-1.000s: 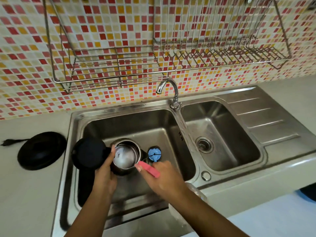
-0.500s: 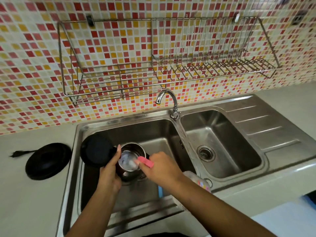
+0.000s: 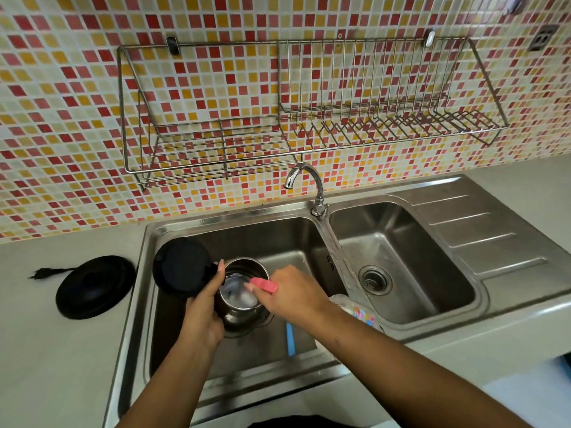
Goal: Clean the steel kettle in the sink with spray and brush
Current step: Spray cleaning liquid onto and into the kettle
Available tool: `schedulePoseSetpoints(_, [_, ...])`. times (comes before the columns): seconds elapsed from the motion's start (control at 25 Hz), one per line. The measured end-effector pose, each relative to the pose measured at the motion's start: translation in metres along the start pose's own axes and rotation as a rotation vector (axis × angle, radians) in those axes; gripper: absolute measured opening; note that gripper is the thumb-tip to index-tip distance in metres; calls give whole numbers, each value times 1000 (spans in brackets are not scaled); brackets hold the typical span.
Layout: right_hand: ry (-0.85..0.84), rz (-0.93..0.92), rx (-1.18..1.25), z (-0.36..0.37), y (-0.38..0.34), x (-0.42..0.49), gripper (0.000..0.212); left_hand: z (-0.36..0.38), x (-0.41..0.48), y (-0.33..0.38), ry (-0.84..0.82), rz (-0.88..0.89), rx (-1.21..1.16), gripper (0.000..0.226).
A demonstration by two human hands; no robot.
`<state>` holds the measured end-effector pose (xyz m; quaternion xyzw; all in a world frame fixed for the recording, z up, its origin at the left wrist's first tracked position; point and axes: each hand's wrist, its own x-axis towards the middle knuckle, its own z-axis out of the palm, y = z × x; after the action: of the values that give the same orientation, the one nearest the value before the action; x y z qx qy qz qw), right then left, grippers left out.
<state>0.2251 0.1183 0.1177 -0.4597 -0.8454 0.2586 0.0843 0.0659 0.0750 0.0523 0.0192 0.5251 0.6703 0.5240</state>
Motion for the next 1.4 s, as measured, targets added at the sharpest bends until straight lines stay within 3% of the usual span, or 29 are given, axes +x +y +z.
schedulePoseSetpoints(0.52, [1,-93,-74,-1,-1,-2,54,2,-10,2,-30,28,8,54])
schedulePoseSetpoints(1.2, [21,-15,34,-13,1,-2,56,5,-13,5,-33,26,8,63])
schedulePoseSetpoints(1.4, [15,-41,-42,-11,0,1,55,10,-16,9,-44,9,-25,47])
